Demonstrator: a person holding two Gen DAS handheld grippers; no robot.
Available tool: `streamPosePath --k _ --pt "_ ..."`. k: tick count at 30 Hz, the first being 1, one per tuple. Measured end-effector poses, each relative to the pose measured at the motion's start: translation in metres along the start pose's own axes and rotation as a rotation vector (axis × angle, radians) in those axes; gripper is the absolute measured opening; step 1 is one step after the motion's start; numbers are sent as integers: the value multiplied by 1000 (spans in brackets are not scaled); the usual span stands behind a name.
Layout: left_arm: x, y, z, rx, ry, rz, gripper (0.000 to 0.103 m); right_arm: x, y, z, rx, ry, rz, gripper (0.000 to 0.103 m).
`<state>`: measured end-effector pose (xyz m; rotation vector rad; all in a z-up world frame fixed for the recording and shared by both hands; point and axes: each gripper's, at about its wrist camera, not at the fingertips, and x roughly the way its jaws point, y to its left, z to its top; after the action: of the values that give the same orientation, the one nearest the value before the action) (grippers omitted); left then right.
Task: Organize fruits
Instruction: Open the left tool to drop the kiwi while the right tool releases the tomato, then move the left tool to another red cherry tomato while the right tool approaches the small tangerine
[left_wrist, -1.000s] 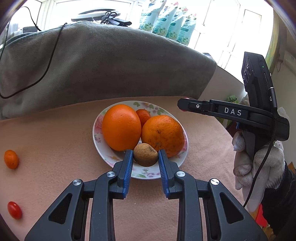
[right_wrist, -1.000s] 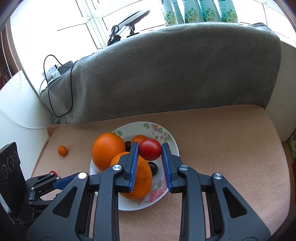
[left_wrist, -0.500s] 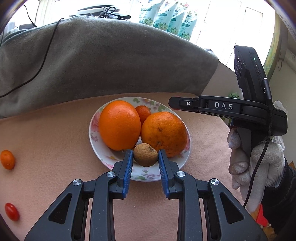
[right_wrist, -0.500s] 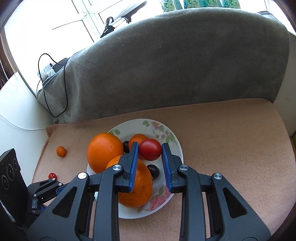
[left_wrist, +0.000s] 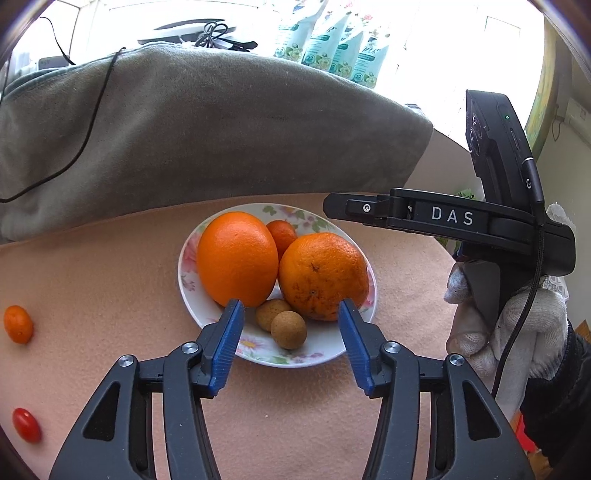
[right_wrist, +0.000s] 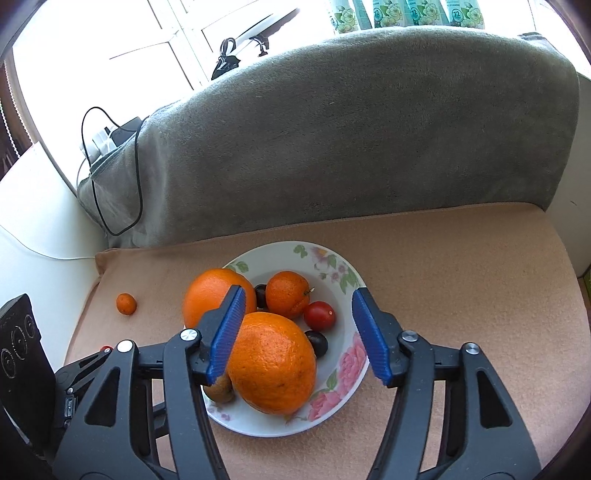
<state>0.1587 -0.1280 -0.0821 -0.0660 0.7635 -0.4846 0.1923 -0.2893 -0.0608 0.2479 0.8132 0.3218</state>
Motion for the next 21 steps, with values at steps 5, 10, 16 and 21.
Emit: streamPosePath --k 5,10,16,21 --pt "-2 -1 0 -4 -8 10 70 -5 8 0 -22 -17 -15 84" --pt "-6 1 0 1 -9 50 75 -8 13 0 -41 -19 -14 86" --pt "-13 2 0 -4 -19 70 79 -11 19 1 -46 -23 -26 87" --pt "-20 6 -2 -13 -27 76 79 -15 24 1 -37 -35 -20 87"
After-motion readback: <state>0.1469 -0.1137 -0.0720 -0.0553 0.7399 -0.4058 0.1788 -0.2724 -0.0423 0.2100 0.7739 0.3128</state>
